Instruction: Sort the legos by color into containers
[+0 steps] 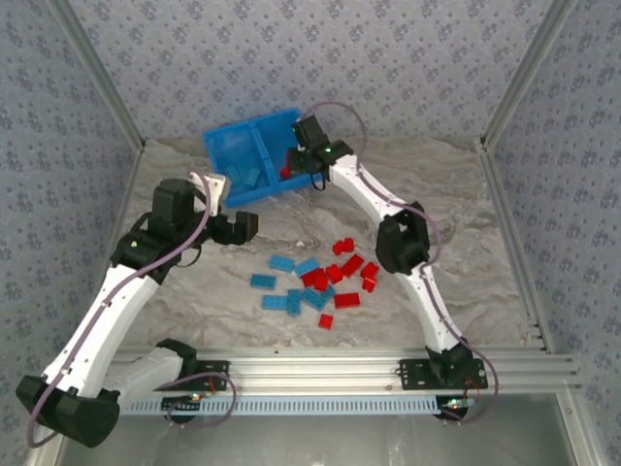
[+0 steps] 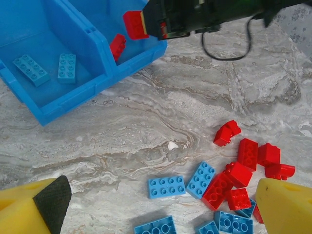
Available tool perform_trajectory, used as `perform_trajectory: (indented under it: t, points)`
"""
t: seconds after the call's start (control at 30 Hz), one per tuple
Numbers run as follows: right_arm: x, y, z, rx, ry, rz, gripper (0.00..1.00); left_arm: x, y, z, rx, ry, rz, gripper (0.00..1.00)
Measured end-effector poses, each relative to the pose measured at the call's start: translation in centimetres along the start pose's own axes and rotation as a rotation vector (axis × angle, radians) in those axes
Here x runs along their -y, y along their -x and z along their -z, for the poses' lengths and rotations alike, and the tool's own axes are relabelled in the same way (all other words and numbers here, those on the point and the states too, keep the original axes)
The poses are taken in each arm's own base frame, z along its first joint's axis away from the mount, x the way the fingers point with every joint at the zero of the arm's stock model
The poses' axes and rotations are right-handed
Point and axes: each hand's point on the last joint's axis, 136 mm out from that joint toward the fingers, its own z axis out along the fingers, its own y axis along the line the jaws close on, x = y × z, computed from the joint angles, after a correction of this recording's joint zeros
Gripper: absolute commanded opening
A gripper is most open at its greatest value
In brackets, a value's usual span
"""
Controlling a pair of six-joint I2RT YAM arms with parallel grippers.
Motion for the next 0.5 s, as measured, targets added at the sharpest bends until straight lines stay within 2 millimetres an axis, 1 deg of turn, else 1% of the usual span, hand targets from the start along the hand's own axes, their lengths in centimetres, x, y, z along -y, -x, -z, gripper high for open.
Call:
perform_trajectory:
  t: [0.1, 0.23, 0.3, 0.33, 0.43, 0.5]
  points:
    - [0.2, -0.7, -2.9, -0.002, -0.003, 0.001, 0.08, -0.1, -0.1, -0.1, 0.0, 0.002, 0.004, 0.99]
    - [0.8, -1.5, -4.9, -0.013, 0.0, -0.011, 0.19, -0.1, -0.1, -0.2, 0.003, 0.001, 0.004, 0.99]
    - [1.1, -1.5, -5.1, -0.019, 0.008, -0.029, 0.31, -0.1, -0.1, -0.4, -0.002, -0.001, 0.005, 0.99]
    - [1.2, -1.3, -5.0, -0.019, 0.012, -0.03, 0.32, -0.1, -0.2, -0.5, -0.005, -0.001, 0.005, 0.99]
    - [1.2, -0.1, -4.2, 0.001, 0.034, -0.039, 0.32, -0.2, -0.4, -1.0, -0.021, 0.001, 0.008, 0.99]
    - [1.2, 0.6, -3.2, 0.001, 0.037, -0.039, 0.31, -0.3, -0.5, -1.2, -0.029, 0.003, 0.01, 0.99]
